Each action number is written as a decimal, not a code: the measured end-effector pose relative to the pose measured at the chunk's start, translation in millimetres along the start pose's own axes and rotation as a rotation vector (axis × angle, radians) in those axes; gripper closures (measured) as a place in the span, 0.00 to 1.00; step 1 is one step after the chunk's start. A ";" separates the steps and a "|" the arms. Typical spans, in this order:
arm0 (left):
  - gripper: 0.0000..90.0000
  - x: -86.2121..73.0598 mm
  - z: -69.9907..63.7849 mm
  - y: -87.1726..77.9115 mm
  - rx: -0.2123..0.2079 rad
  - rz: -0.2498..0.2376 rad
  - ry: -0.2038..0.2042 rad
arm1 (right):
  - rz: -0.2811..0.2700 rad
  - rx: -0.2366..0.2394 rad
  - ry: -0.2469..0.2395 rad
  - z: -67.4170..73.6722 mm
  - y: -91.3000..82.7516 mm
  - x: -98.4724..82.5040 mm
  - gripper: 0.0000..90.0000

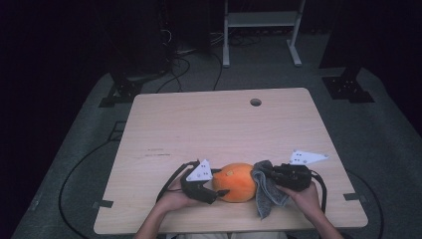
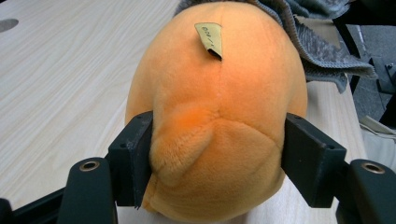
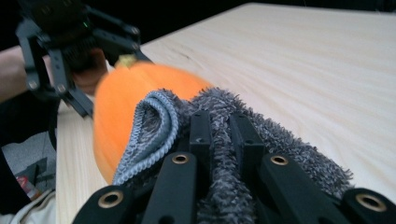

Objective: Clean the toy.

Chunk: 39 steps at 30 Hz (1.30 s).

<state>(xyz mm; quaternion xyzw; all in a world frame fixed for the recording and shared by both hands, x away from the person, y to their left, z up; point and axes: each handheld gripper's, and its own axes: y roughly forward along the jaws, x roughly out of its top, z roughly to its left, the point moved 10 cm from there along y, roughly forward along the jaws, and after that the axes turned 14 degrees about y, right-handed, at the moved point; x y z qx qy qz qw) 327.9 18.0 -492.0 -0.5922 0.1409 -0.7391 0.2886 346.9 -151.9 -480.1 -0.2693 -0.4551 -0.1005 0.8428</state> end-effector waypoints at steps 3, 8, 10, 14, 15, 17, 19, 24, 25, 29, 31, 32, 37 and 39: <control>0.34 -5.1 -0.8 -3.7 -0.020 0.010 -0.025 | 0.038 0.012 0.038 -6.8 -1.2 -9.8 0.89; 0.34 -13.4 -0.4 -10.6 -0.030 0.029 -0.037 | 0.037 -0.008 0.040 -12.3 -7.8 -7.0 0.89; 0.34 -13.3 -0.6 -10.1 -0.033 0.024 -0.035 | -0.008 0.018 0.019 -2.4 -8.4 6.9 0.89; 0.34 -13.5 -0.9 -9.8 -0.037 0.025 -0.033 | -0.057 0.091 -0.039 27.1 0.6 33.0 0.89; 0.34 -14.7 -1.1 -10.7 -0.039 0.030 -0.030 | -0.053 0.100 -0.063 33.2 4.2 36.5 0.89; 0.34 -17.0 -2.1 -11.9 -0.042 0.032 -0.031 | -0.027 0.092 -0.102 38.8 12.7 37.9 0.89; 0.34 -18.2 -2.9 -12.7 -0.044 0.031 -0.028 | 0.000 0.096 -0.091 35.8 18.8 34.6 0.89; 0.34 -18.3 -4.2 -12.1 -0.053 0.028 -0.033 | 0.022 0.087 -0.009 12.9 19.2 17.0 0.89; 0.34 -18.2 -4.1 -12.0 -0.054 0.026 -0.033 | 0.029 0.084 0.004 8.9 17.4 13.0 0.89; 0.34 -18.9 -3.7 -12.0 -0.055 0.023 -0.035 | 0.083 0.056 0.063 -6.4 11.5 -7.9 0.89; 0.34 -19.5 -3.0 -12.6 -0.053 0.023 -0.042 | 0.114 0.039 0.056 -9.7 7.4 -15.5 0.89; 0.33 -19.7 -2.5 -12.8 -0.050 0.023 -0.042 | 0.103 0.039 0.049 -8.1 2.9 -14.8 0.89; 0.33 -16.1 1.8 -9.2 -0.037 -0.001 -0.057 | -0.010 0.093 0.007 13.0 -9.9 9.4 0.89; 0.32 -15.2 3.2 -8.3 -0.038 -0.010 -0.067 | -0.035 0.108 -0.021 22.9 -8.0 20.3 0.89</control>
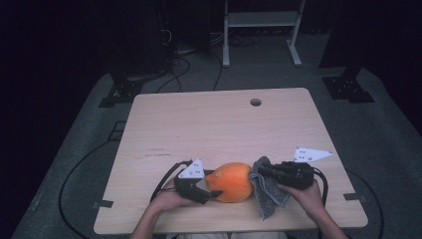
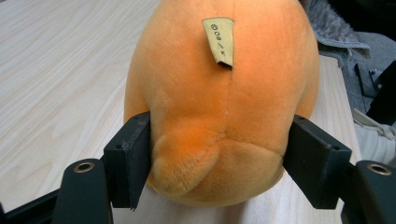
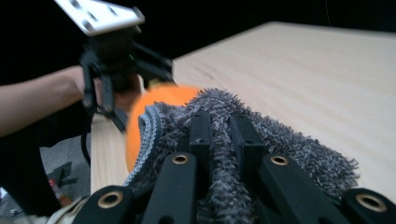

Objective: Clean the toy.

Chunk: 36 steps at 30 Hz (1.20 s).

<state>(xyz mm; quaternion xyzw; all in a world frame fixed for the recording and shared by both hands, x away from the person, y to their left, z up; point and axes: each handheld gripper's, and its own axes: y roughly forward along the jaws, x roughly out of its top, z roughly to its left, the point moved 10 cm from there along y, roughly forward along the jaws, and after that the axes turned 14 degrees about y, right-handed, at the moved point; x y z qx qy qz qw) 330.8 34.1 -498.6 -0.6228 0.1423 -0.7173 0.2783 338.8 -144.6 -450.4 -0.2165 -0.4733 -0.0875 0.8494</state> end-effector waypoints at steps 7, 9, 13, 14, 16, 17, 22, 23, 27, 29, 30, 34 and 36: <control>0.32 -3.6 1.0 -2.8 -0.013 -0.008 -0.011 | 0.043 -0.039 -0.048 -4.5 21.3 -2.7 0.89; 0.32 -2.7 0.7 -1.6 -0.014 -0.013 -0.008 | 0.054 -0.030 -0.006 -10.9 20.9 -11.8 0.89; 0.31 -4.0 2.3 -2.0 -0.022 -0.018 -0.023 | 0.127 -0.090 0.039 -31.8 10.7 -32.8 0.89; 0.31 -4.5 2.8 -2.6 -0.026 -0.022 -0.037 | 0.151 -0.106 0.050 -36.0 8.2 -38.7 0.89; 0.31 -4.8 3.4 -3.0 -0.027 -0.024 -0.042 | 0.167 -0.108 0.054 -37.2 3.6 -44.0 0.89; 0.31 -4.4 2.6 -2.6 -0.025 -0.022 -0.031 | 0.166 -0.104 0.050 -35.3 1.6 -43.8 0.89; 0.30 -0.9 4.1 0.8 -0.014 -0.036 -0.040 | 0.112 -0.096 -0.040 -14.9 -5.4 -25.6 0.89; 0.30 1.0 4.3 2.1 -0.010 -0.039 -0.041 | 0.105 -0.088 -0.062 -8.1 -5.1 -20.5 0.89; 0.30 10.8 3.0 9.4 0.003 -0.044 -0.012 | 0.090 -0.040 -0.155 22.4 5.0 2.7 0.89; 0.30 16.4 1.7 13.5 0.000 -0.038 0.001 | 0.091 -0.020 -0.195 36.1 13.7 13.1 0.89; 0.30 18.0 1.1 14.4 -0.001 -0.033 0.010 | 0.107 -0.007 -0.216 43.0 20.5 17.3 0.89; 0.29 22.0 -2.8 17.6 -0.006 -0.028 0.035 | 0.186 -0.031 -0.256 44.4 43.0 16.1 0.89; 0.29 19.5 -1.4 16.3 -0.008 -0.035 0.019 | 0.199 -0.041 -0.245 37.6 48.1 12.1 0.89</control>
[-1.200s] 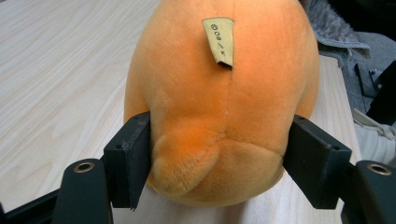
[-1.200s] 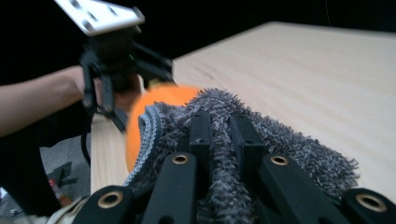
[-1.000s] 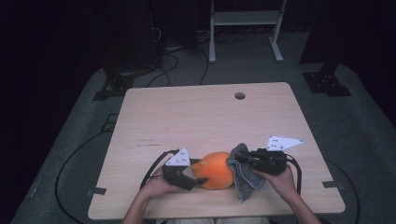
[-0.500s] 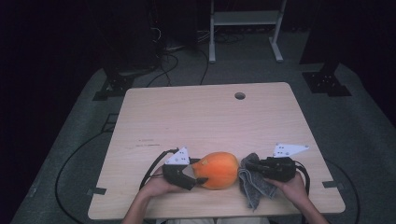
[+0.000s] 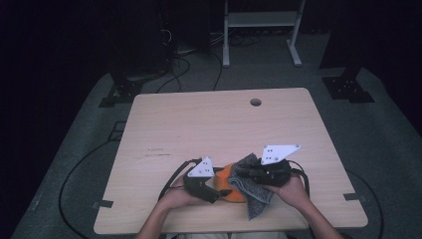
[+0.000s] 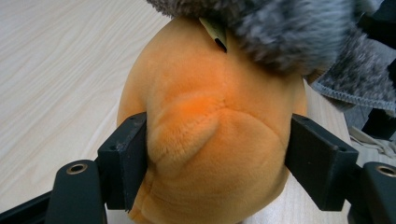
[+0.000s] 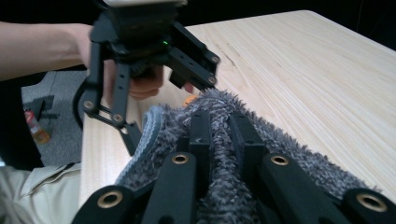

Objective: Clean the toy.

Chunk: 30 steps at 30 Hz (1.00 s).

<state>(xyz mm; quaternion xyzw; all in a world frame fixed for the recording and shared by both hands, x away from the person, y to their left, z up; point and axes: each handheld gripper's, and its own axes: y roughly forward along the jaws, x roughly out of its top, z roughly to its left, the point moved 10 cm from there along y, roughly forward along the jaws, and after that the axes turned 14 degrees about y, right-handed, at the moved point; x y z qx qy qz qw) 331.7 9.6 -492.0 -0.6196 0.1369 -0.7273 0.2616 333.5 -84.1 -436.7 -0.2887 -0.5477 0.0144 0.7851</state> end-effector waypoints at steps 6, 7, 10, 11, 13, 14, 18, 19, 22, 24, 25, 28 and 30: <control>0.29 -0.8 0.7 -0.8 -0.004 -0.011 -0.007 | -0.035 -0.030 0.067 -19.3 -13.4 -13.9 0.89; 0.29 -0.7 0.6 -0.7 -0.005 -0.014 -0.007 | -0.038 -0.039 0.078 -22.7 -16.6 -17.6 0.89; 0.29 -0.7 1.1 -0.8 -0.004 -0.020 -0.014 | -0.040 -0.065 0.114 -33.1 -27.1 -30.4 0.89; 0.29 -0.8 2.0 -0.9 0.000 -0.021 -0.015 | -0.046 -0.073 0.136 -37.1 -31.7 -35.6 0.89; 0.28 -0.8 3.1 -0.8 0.006 -0.025 -0.028 | -0.040 -0.088 0.153 -40.6 -38.3 -43.6 0.89; 0.28 -0.4 3.5 -0.1 0.007 -0.032 -0.035 | -0.032 -0.098 0.159 -42.1 -41.6 -47.7 0.89; 0.28 2.9 4.3 2.0 0.012 -0.035 -0.029 | -0.055 -0.104 0.140 -35.8 -51.6 -42.4 0.89; 0.28 4.1 4.5 2.8 0.013 -0.032 -0.023 | -0.068 -0.093 0.125 -30.7 -51.9 -36.1 0.89; 0.28 10.6 4.0 5.7 0.005 -0.035 -0.022 | -0.080 -0.060 0.060 -12.1 -46.2 -14.4 0.89; 0.28 13.6 3.6 6.8 0.001 -0.028 -0.006 | -0.078 -0.038 0.027 -1.7 -38.2 -0.8 0.89; 0.28 15.4 2.6 7.8 0.001 -0.032 -0.010 | -0.068 -0.041 0.006 1.4 -33.1 4.0 0.89; 0.29 14.3 2.3 8.2 -0.010 -0.031 -0.011 | -0.027 -0.062 -0.033 2.1 -15.8 9.4 0.89; 0.29 13.4 3.0 8.1 -0.013 -0.032 -0.020 | -0.021 -0.054 -0.009 -0.4 -5.4 8.8 0.89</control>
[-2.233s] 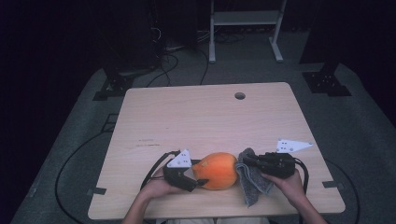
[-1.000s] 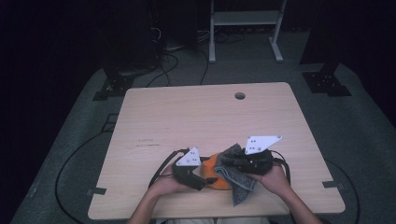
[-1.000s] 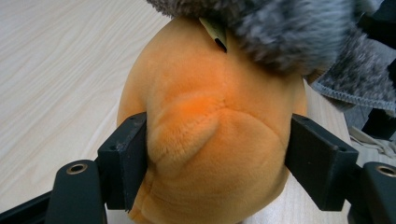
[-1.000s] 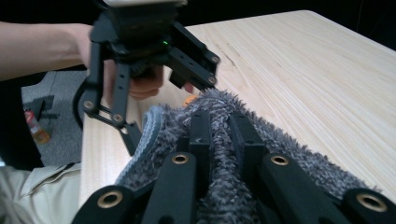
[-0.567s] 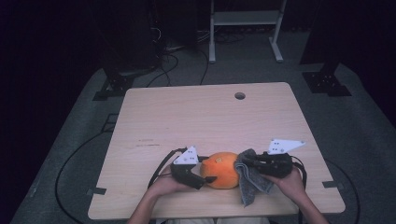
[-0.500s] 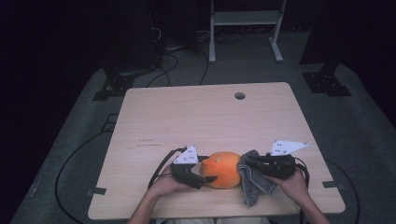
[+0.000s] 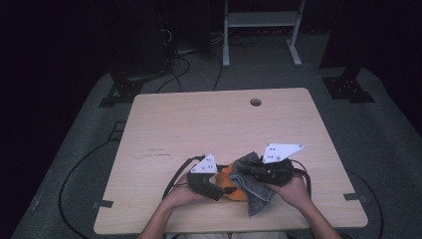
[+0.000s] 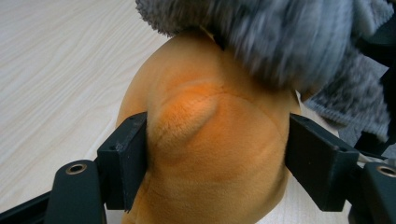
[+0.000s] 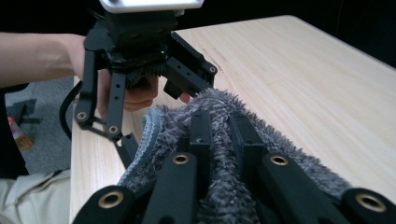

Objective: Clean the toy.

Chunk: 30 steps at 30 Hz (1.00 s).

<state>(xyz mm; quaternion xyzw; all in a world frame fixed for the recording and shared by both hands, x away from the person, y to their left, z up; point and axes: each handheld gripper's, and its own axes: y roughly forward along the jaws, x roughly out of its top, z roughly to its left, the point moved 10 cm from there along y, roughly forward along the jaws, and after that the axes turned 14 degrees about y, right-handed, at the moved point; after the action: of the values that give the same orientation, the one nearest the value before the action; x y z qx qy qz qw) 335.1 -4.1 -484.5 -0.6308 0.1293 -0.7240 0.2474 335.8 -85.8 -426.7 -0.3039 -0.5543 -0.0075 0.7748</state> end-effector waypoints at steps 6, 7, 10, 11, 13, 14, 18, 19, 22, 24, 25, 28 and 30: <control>0.30 -3.1 -0.7 -2.3 0.001 0.008 0.012 | 0.002 -0.015 0.027 -9.9 2.6 -9.8 0.90; 0.30 -3.2 -0.6 -2.4 -0.002 0.008 0.014 | -0.003 -0.024 0.037 -13.3 -1.0 -12.1 0.90; 0.28 -2.7 -1.8 -2.4 -0.011 -0.003 0.023 | -0.011 -0.045 0.078 -24.3 -12.5 -22.5 0.90; 0.27 -1.8 -2.6 -2.5 -0.025 -0.015 0.017 | -0.012 -0.052 0.091 -28.0 -16.2 -26.6 0.90; 0.23 0.3 -3.3 -3.8 -0.048 -0.043 0.000 | -0.015 -0.055 0.115 -33.5 -22.2 -35.0 0.89; 0.23 0.8 -2.2 -4.3 -0.050 -0.049 -0.007 | -0.019 -0.056 0.120 -35.5 -25.1 -38.8 0.89; 0.16 3.9 1.6 -2.2 -0.070 -0.077 -0.037 | -0.045 -0.037 0.187 -43.7 -32.9 -52.5 0.89; 0.14 5.0 2.8 -1.5 -0.078 -0.081 -0.043 | -0.050 -0.040 0.204 -46.3 -34.1 -54.8 0.89; 0.14 4.3 6.2 0.4 -0.075 -0.065 -0.034 | -0.046 -0.053 0.213 -51.2 -36.2 -60.0 0.89; 0.10 1.2 10.2 2.3 -0.062 -0.045 -0.057 | -0.039 -0.055 0.227 -53.9 -37.3 -64.2 0.89; 0.07 -3.4 11.8 4.6 -0.074 -0.017 -0.078 | -0.035 -0.057 0.230 -55.4 -38.1 -66.7 0.89; 0.06 -13.1 11.2 14.4 -0.129 0.013 -0.153 | -0.042 -0.049 0.267 -61.1 -40.7 -73.3 0.89; 0.05 -12.6 8.2 16.9 -0.148 0.011 -0.151 | -0.025 -0.053 0.285 -65.4 -41.3 -80.9 0.89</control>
<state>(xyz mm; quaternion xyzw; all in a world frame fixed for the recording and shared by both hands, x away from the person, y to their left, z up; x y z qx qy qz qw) 347.4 -10.8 -502.2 -0.6992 0.1670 -0.6616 0.2131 346.1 -177.1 -490.7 -0.3131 -0.4420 -0.0747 0.8372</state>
